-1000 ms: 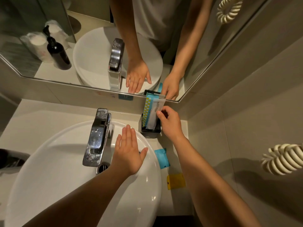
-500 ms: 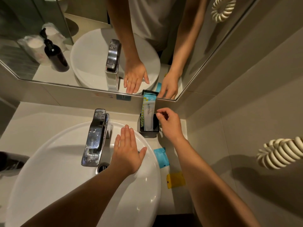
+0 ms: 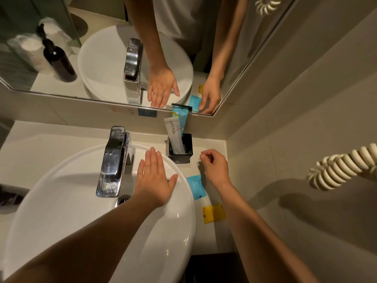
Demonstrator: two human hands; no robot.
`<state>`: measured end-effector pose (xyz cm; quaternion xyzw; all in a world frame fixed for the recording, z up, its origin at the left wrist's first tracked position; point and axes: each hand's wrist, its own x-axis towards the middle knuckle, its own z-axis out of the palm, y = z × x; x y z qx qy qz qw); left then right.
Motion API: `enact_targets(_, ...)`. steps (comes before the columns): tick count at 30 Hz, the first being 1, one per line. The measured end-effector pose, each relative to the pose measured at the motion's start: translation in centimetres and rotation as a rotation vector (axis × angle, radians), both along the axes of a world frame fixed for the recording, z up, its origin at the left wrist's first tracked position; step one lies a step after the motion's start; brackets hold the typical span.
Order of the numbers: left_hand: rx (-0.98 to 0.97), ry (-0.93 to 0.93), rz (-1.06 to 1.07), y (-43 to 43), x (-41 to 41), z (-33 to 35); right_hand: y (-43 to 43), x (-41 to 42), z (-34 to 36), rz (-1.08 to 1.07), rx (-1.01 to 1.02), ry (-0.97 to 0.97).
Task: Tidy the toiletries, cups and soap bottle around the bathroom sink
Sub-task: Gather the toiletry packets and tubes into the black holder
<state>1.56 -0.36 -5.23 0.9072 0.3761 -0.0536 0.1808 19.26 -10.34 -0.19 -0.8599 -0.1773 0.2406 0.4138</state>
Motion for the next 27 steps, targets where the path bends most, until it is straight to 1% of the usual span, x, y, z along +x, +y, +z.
enact_targets(2,-0.014,0.010,0.002,0.0,0.0,0.2,-0.4,-0.5,0.1,-0.032,0.012,0.024)
enact_targets(5,-0.023,0.015,0.000,0.1,0.0,0.3,0.9,-0.7,1.2,-0.022,0.061,-0.011)
enact_targets(9,-0.040,0.025,-0.010,0.1,0.0,0.6,4.5,-0.6,2.6,0.096,0.102,-0.103)
enact_targets(11,-0.044,0.030,-0.010,0.2,0.0,0.8,6.2,-0.7,2.7,0.169,0.085,-0.152)
enact_targets(13,-0.043,0.027,-0.006,0.1,0.0,0.8,7.2,-0.9,2.4,0.194,0.060,-0.171)
enact_targets(17,-0.043,0.030,-0.002,0.1,0.1,0.8,7.3,-0.7,1.7,0.150,0.052,-0.183)
enact_targets(20,-0.035,0.000,-0.005,0.1,0.0,0.6,5.7,-0.1,0.9,0.026,0.041,-0.162)
enact_targets(23,0.009,-0.017,-0.002,0.0,-0.1,0.1,3.1,0.3,-0.6,-0.086,-0.043,-0.085)
enact_targets(27,0.034,-0.015,-0.006,0.0,-0.1,-0.2,0.2,-0.5,-3.5,-0.053,-0.343,0.080)
